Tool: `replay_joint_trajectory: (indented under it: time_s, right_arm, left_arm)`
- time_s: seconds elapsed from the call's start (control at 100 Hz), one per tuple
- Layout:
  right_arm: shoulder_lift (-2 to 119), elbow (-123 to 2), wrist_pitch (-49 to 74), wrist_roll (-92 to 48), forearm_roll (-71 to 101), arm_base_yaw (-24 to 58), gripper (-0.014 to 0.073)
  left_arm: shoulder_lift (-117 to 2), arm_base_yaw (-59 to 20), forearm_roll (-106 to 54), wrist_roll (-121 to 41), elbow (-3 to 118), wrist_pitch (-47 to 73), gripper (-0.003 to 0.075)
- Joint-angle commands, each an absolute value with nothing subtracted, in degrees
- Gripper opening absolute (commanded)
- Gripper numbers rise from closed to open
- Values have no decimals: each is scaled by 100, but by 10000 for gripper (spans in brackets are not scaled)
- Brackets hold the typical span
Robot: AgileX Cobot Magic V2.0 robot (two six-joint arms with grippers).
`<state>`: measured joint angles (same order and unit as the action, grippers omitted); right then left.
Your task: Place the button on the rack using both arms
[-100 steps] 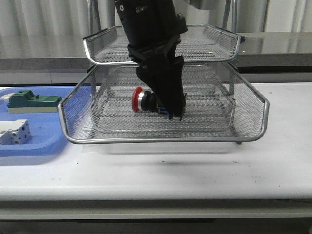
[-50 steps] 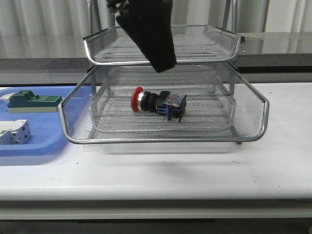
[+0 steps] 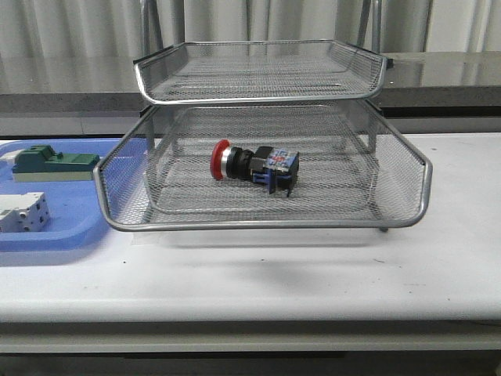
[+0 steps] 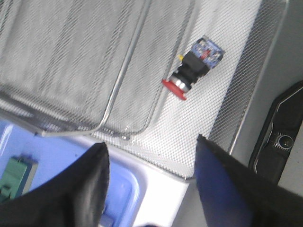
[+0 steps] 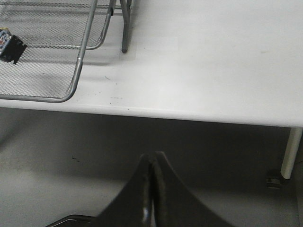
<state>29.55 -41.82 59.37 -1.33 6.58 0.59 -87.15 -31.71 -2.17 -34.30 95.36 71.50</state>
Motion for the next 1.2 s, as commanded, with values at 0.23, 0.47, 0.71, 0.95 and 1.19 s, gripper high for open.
replay_joint_trajectory:
  time_s: [0.23, 0.47, 0.71, 0.95, 1.19]
  right_arm:
    - [2988, -4374, 5632, -159, 689, 55, -69]
    - [2988, -4374, 5632, -159, 689, 55, -69]
    - [2988, -4374, 5632, -159, 689, 55, -69]
    - [2988, -4374, 5632, -159, 689, 55, -69]
    - [2988, -4374, 5632, -159, 689, 55, -69]
  left_arm:
    - [-6892, -1831, -284, -2934, 7922, 5938, 385]
    - [-5415, -1091, -496, -2568, 6133, 4160, 384]
    - [-3785, -727, -1145, -2509, 4295, 2476, 384]
    - [-2051, -666, -1663, -2509, 2621, 1027, 309]
    - [-945, -666, -2059, -2509, 1433, 181, 302]
